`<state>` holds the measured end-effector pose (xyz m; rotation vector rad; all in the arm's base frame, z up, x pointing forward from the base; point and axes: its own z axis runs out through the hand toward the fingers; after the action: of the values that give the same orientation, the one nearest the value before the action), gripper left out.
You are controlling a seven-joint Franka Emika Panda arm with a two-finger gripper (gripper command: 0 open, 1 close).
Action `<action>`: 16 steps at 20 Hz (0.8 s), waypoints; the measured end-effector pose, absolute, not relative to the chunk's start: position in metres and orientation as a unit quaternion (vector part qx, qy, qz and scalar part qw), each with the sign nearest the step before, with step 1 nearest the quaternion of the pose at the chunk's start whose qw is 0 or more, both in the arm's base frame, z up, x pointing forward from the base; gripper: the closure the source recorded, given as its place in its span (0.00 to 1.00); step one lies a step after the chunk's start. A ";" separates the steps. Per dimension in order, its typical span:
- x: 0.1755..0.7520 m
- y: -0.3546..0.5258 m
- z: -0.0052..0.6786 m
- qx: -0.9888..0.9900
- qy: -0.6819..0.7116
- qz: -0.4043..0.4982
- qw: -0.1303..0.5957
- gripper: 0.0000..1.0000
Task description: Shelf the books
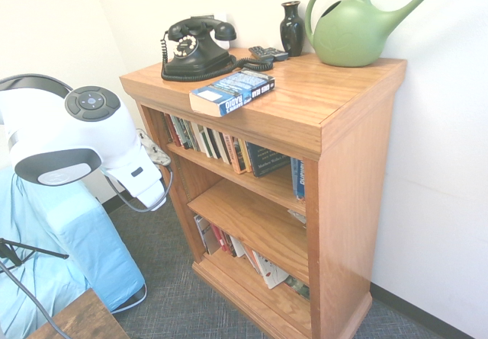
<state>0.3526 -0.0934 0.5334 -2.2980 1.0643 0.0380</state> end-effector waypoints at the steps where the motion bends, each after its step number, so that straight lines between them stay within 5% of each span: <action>1: 0.351 -0.103 0.536 -0.862 0.400 0.016 0.312 0.00; 16: 0.395 -0.175 0.590 -0.820 0.310 0.040 0.480 0.00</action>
<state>0.3951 -0.1753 0.5897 -2.0000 0.7576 0.0967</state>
